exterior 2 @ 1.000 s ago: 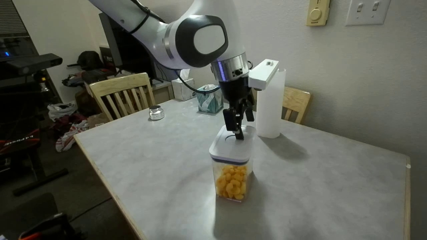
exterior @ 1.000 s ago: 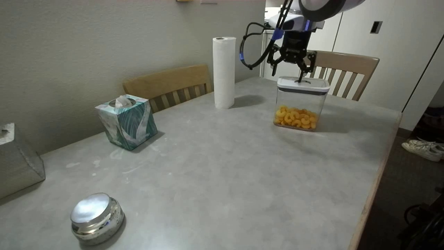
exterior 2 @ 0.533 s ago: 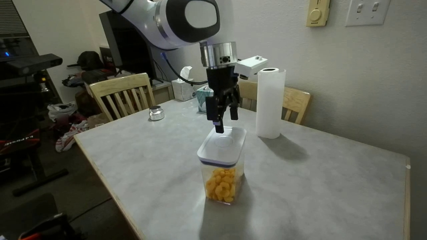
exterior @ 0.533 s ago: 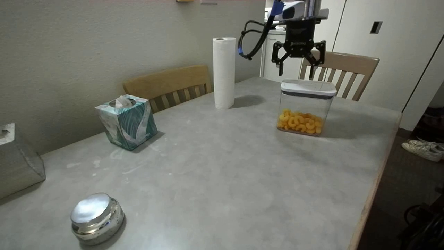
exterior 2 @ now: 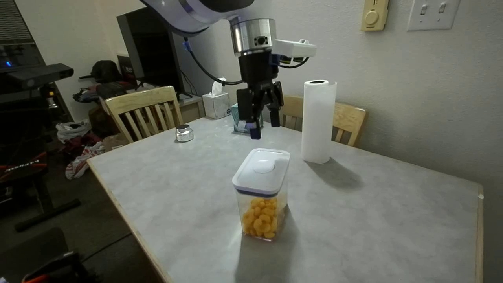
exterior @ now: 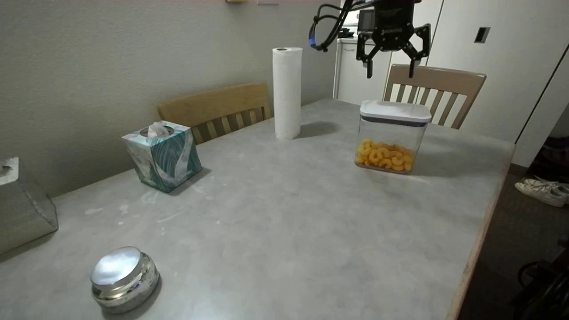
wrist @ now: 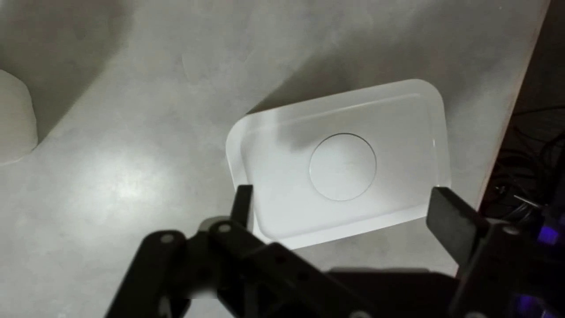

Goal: Put the white lid on top of the clear food container

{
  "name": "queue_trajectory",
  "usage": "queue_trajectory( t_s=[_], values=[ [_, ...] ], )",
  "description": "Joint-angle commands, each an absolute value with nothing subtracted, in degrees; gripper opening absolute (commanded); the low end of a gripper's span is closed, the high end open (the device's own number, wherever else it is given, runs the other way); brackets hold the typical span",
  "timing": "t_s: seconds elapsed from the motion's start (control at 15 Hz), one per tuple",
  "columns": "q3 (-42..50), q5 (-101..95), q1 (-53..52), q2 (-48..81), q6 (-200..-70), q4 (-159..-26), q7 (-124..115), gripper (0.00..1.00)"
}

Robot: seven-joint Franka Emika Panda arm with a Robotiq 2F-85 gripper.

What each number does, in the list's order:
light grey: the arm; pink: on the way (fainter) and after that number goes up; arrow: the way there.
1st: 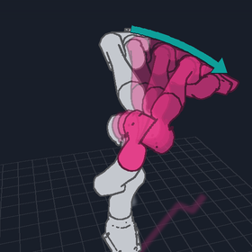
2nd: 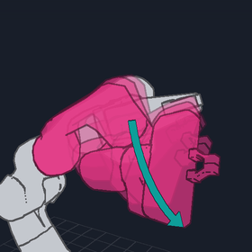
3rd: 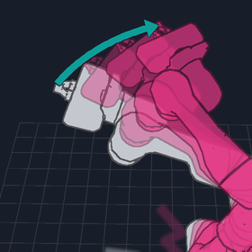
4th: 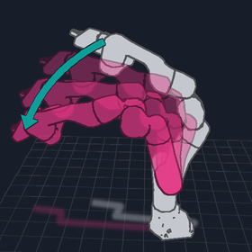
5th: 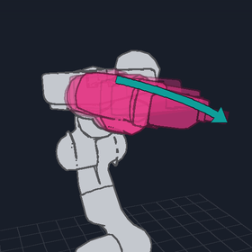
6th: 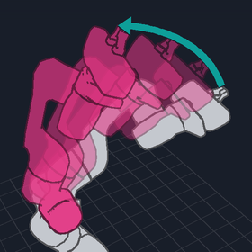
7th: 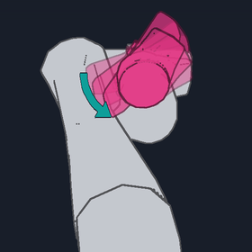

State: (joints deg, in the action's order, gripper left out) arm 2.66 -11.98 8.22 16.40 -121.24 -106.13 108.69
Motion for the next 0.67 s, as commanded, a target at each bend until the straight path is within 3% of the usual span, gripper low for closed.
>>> queue_trajectory(
  t_s=[0.0,0.6],
  values=[
    [2.8,-12.9,7.9,15.4,-120.1,-105.7,108.9,1.00],
    [2.7,-12.0,7.8,15.8,-120.8,-105.6,108.8,1.00]
  ],
)
